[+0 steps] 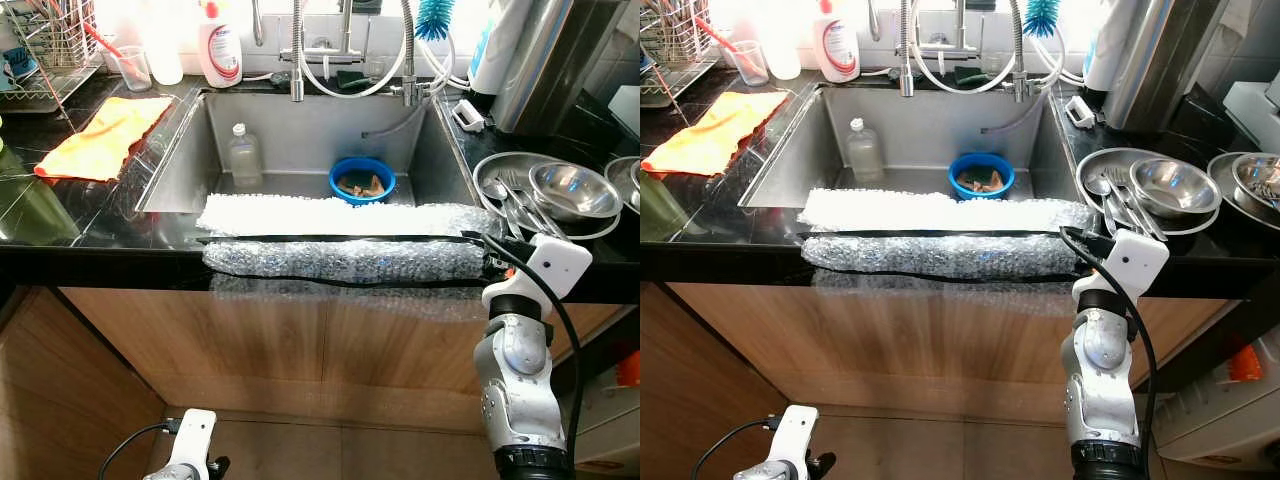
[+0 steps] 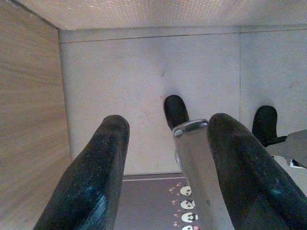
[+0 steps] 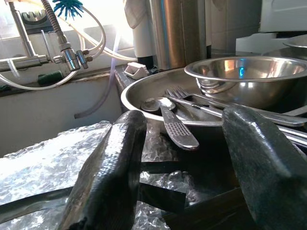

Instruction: Kitchen organization

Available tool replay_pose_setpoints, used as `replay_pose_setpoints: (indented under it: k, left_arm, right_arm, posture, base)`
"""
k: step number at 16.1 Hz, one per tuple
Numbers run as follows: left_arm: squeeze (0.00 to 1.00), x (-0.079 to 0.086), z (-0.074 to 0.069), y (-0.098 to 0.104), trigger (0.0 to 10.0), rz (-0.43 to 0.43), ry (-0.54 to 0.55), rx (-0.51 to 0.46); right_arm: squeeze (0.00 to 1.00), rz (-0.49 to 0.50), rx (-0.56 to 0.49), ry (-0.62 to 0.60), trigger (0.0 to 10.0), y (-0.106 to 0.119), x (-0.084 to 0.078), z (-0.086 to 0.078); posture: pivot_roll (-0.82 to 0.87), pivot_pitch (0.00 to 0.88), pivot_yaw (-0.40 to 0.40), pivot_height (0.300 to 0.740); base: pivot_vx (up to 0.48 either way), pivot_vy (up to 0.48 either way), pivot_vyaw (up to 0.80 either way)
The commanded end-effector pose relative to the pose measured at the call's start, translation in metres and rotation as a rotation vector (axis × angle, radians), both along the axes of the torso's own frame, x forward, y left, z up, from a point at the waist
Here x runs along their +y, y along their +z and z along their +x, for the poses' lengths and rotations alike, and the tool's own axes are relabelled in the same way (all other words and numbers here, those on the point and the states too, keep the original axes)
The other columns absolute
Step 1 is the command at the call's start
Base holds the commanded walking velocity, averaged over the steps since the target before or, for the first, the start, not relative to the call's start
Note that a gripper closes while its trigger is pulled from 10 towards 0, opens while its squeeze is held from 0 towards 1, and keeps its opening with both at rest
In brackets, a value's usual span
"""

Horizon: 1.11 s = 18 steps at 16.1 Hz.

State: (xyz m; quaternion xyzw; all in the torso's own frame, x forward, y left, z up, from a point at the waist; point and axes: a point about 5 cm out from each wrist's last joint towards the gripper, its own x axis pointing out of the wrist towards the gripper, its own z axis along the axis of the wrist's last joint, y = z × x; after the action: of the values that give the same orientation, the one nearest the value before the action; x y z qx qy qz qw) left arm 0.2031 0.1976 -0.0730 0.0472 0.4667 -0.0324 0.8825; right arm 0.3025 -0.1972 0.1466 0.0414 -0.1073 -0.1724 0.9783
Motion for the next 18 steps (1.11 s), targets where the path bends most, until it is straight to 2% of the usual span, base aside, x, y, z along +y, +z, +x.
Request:
replay_pose_setpoints:
  k: [1,2,3,5,6,7,8,10,11,13,15,16,17,18]
  left_arm:
    - [0.00,0.0049,-0.0041,-0.0016,10.0,0.012,0.004,0.019]
    - [0.00,0.0049,-0.0041,-0.0016,10.0,0.012,0.005,0.019]
    - [0.00,0.0050,-0.0041,-0.0016,10.0,0.012,0.005,0.019]
    - [0.00,0.0050,-0.0042,-0.0016,10.0,0.012,0.005,0.019]
    - [0.00,0.0050,-0.0042,-0.0016,10.0,0.012,0.004,0.019]
    - [0.00,0.0051,-0.0042,-0.0016,10.0,0.011,0.003,0.019]
    - [0.00,0.0051,-0.0041,-0.0015,10.0,0.012,0.003,0.019]
    - [0.00,0.0051,-0.0043,-0.0016,10.0,0.012,0.003,0.019]
    - [0.00,0.0052,-0.0043,-0.0016,10.0,0.012,0.004,0.019]
    - [0.00,0.0051,-0.0043,-0.0016,10.0,0.012,0.004,0.019]
    - [0.00,0.0051,-0.0043,-0.0016,10.0,0.012,0.004,0.018]
    - [0.00,0.0050,-0.0042,-0.0016,10.0,0.012,0.002,0.018]
    - [0.00,0.0049,-0.0042,-0.0016,10.0,0.011,0.002,0.018]
    - [0.00,0.0049,-0.0041,-0.0016,10.0,0.012,0.002,0.018]
  right_arm:
    - [0.00,-0.008,-0.002,-0.001,4.0,0.0003,-0.0005,0.0019]
    - [0.00,-0.007,0.000,0.000,4.0,0.0001,-0.0002,0.0019]
    - [0.00,-0.007,0.006,0.002,4.6,-0.0009,0.0006,0.0021]
    - [0.00,-0.006,0.010,0.006,3.2,-0.0026,0.0010,0.0023]
    - [0.00,-0.007,0.010,0.007,3.1,-0.0027,0.0010,0.0023]
    - [0.00,-0.006,0.009,0.006,3.6,-0.0026,0.0007,0.0022]
    - [0.00,-0.006,0.008,0.005,4.6,-0.0027,0.0005,0.0022]
    - [0.00,-0.006,0.010,0.006,4.9,-0.0031,0.0005,0.0024]
    - [0.00,-0.005,0.006,0.010,4.0,-0.0029,0.0010,0.0028]
    - [0.00,-0.006,0.002,0.025,0.3,-0.0022,0.0034,0.0037]
    - [0.00,-0.003,-0.002,0.026,0.0,-0.0020,0.0036,0.0036]
    - [0.00,-0.003,-0.004,0.029,0.6,-0.0017,0.0039,0.0036]
    - [0.00,-0.001,-0.008,0.032,0.4,-0.0012,0.0041,0.0037]
    - [0.00,-0.002,-0.009,0.034,0.5,-0.0006,0.0044,0.0039]
  posture:
    - [-0.02,0.075,0.005,0.740]
    - [-0.02,0.075,0.005,0.740]
    - [-0.02,0.075,0.005,0.740]
    - [-0.02,0.075,0.006,0.740]
    - [-0.02,0.075,0.006,0.740]
    - [-0.02,0.076,0.007,0.740]
    - [-0.02,0.076,0.007,0.740]
    - [-0.02,0.075,0.006,0.740]
    - [-0.02,0.075,0.006,0.740]
    - [-0.01,0.077,0.006,0.740]
    - [-0.02,0.076,0.007,0.740]
    - [-0.02,0.076,0.007,0.740]
    - [-0.02,0.076,0.007,0.740]
    - [-0.02,0.076,0.006,0.740]
  base:
    - [0.000,0.000,0.00]
    - [0.000,0.000,0.00]
    - [0.000,0.000,0.00]
    - [0.000,0.000,0.00]
    - [0.000,0.000,0.00]
    - [0.000,0.000,0.00]
    - [0.000,0.000,0.00]
    - [0.000,0.000,0.00]
    - [0.000,0.000,0.00]
    - [0.000,0.000,0.00]
    - [0.000,0.000,0.00]
    - [0.000,0.000,0.00]
    - [0.000,0.000,0.00]
    - [0.000,0.000,0.00]
